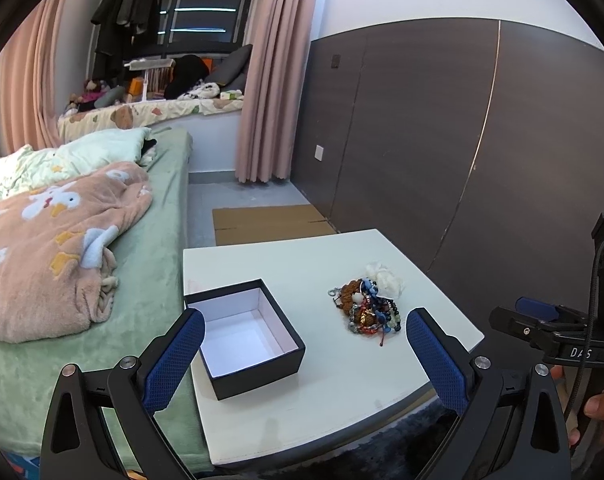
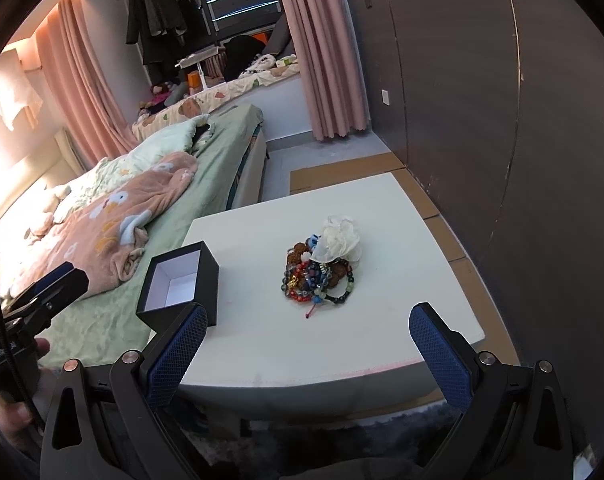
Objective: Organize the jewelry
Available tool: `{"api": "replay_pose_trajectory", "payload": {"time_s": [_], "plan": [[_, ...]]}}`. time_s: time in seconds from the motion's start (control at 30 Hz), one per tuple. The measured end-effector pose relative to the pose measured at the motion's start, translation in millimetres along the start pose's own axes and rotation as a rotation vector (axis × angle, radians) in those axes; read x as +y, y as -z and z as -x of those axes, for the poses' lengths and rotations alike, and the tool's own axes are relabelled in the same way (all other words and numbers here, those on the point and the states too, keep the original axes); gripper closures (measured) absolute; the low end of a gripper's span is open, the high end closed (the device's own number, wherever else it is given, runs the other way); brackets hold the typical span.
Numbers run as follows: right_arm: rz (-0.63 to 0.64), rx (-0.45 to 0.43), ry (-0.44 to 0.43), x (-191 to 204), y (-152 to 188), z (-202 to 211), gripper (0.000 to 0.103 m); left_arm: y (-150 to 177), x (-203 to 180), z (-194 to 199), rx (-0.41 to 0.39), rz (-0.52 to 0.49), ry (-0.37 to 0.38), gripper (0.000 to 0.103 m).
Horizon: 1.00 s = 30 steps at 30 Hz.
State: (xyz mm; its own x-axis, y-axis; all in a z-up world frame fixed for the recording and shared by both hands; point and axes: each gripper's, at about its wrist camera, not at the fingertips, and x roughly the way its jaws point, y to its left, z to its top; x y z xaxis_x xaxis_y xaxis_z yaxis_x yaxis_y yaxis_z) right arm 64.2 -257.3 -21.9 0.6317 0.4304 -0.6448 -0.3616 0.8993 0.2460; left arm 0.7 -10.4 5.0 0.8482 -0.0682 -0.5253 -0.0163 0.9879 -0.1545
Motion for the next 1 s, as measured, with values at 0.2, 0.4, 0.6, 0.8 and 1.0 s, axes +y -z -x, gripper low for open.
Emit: {"api": "replay_pose_trajectory", "payload": {"time_s": [0.2,0.4,0.6,0.8,1.0], "plan": [[0.004,-0.006,-0.002,-1.9,-0.8,1.2,0.0,-0.2,0.7,1.2,-0.001,0.004,0.002,0.002],[0.005,-0.008,0.0,-0.7,-1.2,1.9,0.0,-0.4,2.1,2.7,-0.001,0.01,0.006,0.002],[0.004,-0.012,0.005,0.3,-1.4,2.8,0.0,-0.5,2.7,3.1,-0.002,0.008,0.004,0.002],[-0.001,-0.013,0.015,-2.0,-2.4,4.6,0.0,-0.8,2.8,3.1,-0.003,0.009,0.004,0.002],[-0.012,-0.014,0.028,-3.6,-1.8,6.2,0.0,-0.7,3.9,4.2,-0.004,0.009,0.003,0.002]]}}
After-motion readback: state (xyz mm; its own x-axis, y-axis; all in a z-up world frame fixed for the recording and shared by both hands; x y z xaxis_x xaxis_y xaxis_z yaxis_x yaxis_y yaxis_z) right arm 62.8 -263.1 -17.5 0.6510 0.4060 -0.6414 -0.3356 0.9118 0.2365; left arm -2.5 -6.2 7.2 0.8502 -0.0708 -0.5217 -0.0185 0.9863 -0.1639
